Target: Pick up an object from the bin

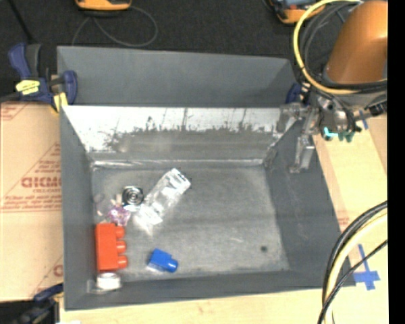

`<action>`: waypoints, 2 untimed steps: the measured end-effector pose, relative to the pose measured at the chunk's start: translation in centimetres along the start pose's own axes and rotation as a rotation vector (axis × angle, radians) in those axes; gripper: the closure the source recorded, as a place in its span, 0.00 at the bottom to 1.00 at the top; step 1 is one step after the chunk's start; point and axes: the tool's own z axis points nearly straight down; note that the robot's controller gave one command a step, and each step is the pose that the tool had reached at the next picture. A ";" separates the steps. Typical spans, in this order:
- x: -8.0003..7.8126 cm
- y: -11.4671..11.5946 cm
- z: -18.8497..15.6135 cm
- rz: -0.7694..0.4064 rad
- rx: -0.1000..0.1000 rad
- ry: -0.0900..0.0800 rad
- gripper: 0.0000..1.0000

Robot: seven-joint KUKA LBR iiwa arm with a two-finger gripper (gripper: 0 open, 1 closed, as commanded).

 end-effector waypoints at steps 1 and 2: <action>-0.2 7.9 17.0 0.113 -0.003 0.002 0.00; -0.6 0.8 13.3 0.128 0.004 -0.012 0.00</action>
Offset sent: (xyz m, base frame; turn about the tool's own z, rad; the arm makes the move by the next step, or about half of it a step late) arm 0.0030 0.0771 -0.1664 0.1170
